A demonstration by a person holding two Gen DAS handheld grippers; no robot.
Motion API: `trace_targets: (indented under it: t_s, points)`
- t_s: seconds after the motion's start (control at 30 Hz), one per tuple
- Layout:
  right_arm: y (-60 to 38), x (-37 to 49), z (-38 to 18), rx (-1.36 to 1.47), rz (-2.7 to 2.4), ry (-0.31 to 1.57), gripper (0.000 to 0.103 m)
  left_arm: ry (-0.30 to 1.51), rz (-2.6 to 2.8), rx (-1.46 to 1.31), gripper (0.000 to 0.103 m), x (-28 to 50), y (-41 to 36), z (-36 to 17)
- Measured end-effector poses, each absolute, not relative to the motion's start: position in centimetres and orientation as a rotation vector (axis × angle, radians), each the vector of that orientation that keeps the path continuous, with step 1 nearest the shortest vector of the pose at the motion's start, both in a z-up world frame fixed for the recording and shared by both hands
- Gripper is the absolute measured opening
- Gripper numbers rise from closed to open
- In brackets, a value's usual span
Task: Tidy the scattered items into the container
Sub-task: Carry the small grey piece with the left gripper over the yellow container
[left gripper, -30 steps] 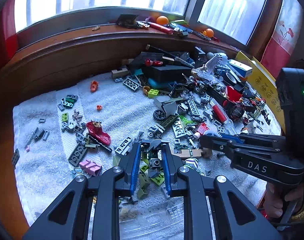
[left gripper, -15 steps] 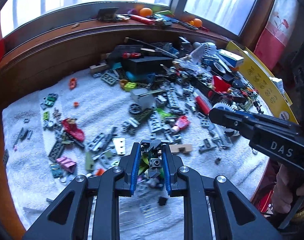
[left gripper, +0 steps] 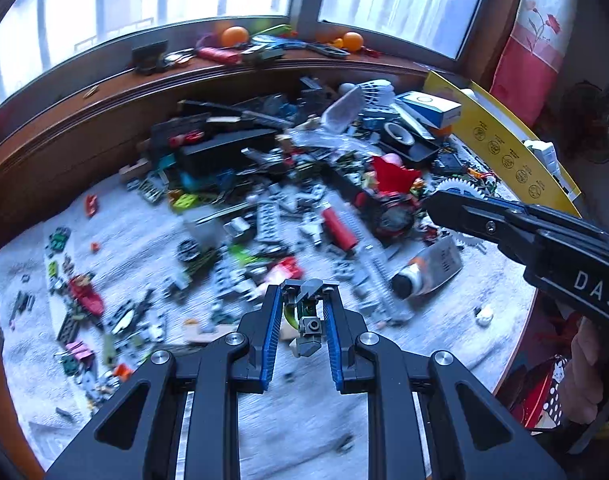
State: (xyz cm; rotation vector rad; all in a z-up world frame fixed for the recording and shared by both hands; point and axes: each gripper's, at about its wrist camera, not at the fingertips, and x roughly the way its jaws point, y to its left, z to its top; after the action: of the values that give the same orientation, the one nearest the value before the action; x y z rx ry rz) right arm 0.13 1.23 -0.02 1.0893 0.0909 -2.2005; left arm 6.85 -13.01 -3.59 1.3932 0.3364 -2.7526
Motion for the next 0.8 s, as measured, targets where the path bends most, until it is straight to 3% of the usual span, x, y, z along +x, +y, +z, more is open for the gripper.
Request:
trace_targets:
  t_s: [0.8]
  points:
    - [16.8,-7.3,2.0,1.055,-2.344,-0.081,0.011,0.115,-2.854,1.442,0.021,-4.1,1.3,-0.1]
